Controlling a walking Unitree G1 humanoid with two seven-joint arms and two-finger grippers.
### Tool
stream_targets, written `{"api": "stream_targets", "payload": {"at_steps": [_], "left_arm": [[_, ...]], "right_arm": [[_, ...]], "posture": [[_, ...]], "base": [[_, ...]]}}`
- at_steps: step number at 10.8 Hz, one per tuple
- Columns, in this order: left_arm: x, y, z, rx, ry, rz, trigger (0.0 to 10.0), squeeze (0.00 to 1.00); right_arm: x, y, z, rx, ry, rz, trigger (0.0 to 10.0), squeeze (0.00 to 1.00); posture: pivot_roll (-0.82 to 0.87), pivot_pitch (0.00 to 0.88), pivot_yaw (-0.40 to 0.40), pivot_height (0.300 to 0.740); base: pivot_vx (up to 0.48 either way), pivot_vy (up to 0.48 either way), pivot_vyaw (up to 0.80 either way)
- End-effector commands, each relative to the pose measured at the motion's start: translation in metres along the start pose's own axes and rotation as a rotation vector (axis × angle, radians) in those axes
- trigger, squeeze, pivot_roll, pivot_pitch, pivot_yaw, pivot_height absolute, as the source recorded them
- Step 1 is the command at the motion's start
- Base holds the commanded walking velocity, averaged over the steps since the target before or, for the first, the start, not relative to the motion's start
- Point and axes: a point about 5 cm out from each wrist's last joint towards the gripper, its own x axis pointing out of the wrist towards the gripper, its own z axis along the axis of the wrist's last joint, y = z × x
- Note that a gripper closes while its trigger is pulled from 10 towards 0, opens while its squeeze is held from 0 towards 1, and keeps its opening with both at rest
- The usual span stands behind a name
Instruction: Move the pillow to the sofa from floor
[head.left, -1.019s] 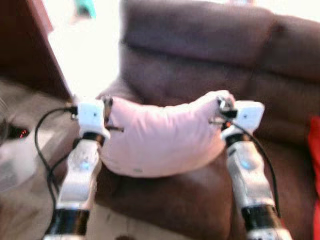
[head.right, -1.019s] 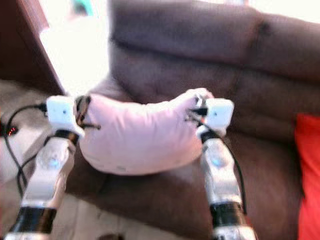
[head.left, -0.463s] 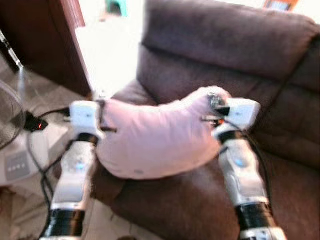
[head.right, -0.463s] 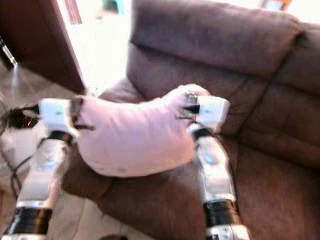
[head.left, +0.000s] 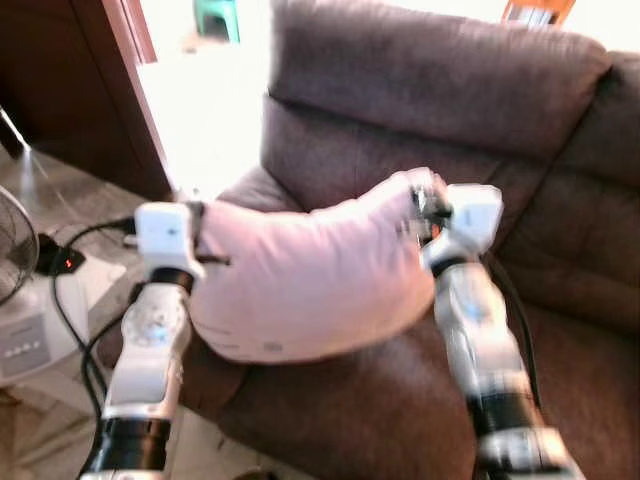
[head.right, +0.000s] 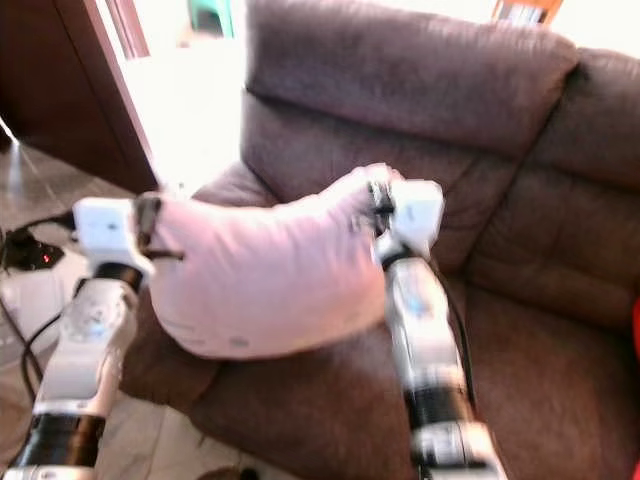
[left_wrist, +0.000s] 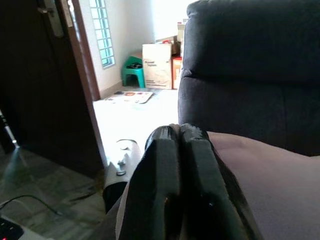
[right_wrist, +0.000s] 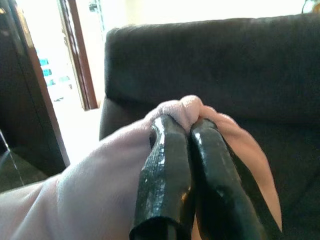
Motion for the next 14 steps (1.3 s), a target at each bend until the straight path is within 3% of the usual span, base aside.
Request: {"api": "stream_targets", "payload": {"at_steps": [1, 3, 4, 5, 6, 8, 9, 11, 12, 14], "left_arm": [[0.006, -0.006, 0.013, 0.0, -0.058, -0.009, 10.0, 0.0], [0.004, -0.015, 0.018, -0.099, -0.071, -0.074, 10.0, 0.0], [0.0, -0.02, 0.008, -0.092, 0.005, -0.126, 10.0, 0.0], [-0.006, -0.021, 0.0, -0.074, 0.047, -0.156, 10.0, 0.0], [-0.011, -0.02, -0.011, -0.118, 0.125, -0.157, 10.0, 0.0], [-0.014, -0.02, -0.021, -0.154, 0.2, -0.145, 10.0, 0.0], [-0.015, -0.02, -0.025, -0.129, 0.219, -0.143, 10.0, 0.0], [-0.005, -0.009, -0.032, -0.112, 0.25, 0.002, 10.0, 0.0], [0.0, -0.012, -0.03, -0.127, 0.257, -0.001, 10.0, 0.0], [0.028, -0.037, 0.015, -0.137, 0.124, -0.153, 10.0, 0.0]], "right_arm": [[0.004, -0.009, -0.005, -0.012, 0.03, -0.024, 10.0, 0.0], [0.036, -0.004, 0.004, -0.007, 0.079, -0.003, 10.0, 0.0], [0.046, 0.006, 0.004, -0.048, 0.111, 0.047, 10.0, 0.0], [0.049, 0.012, 0.002, -0.058, 0.131, 0.056, 10.0, 0.0], [0.051, 0.018, -0.001, -0.031, 0.15, 0.072, 10.0, 0.0], [0.05, 0.018, -0.009, -0.034, 0.194, 0.055, 10.0, 0.0], [0.049, 0.015, -0.012, -0.046, 0.212, 0.037, 10.0, 0.0], [0.047, 0.01, -0.017, -0.045, 0.241, 0.017, 10.0, 0.0], [0.048, 0.007, -0.014, -0.041, 0.227, 0.011, 10.0, 0.0], [0.062, -0.017, 0.023, 0.011, 0.102, -0.086, 10.0, 0.0]], "posture": [[0.18, 0.139, -0.04, 0.74], [0.19, 0.139, -0.049, 0.74], [0.21, 0.143, -0.059, 0.74], [0.22, 0.145, -0.061, 0.74], [0.22, 0.151, -0.066, 0.74], [0.22, 0.164, -0.072, 0.74], [0.21, 0.171, -0.073, 0.74], [0.21, 0.21, -0.081, 0.74], [0.21, 0.22, -0.083, 0.74], [0.2, 0.243, -0.085, 0.74]], "base": [[0.27, 0.0, 0.0], [0.0, 0.0, 0.0], [0.0, 0.0, 0.0], [0.0, 0.0, 0.0], [0.0, 0.0, 0.0], [0.0, 0.0, 0.0], [0.0, 0.0, 0.0], [0.0, 0.0, 0.0], [0.0, 0.0, 0.0], [0.0, 0.0, 0.0]]}}
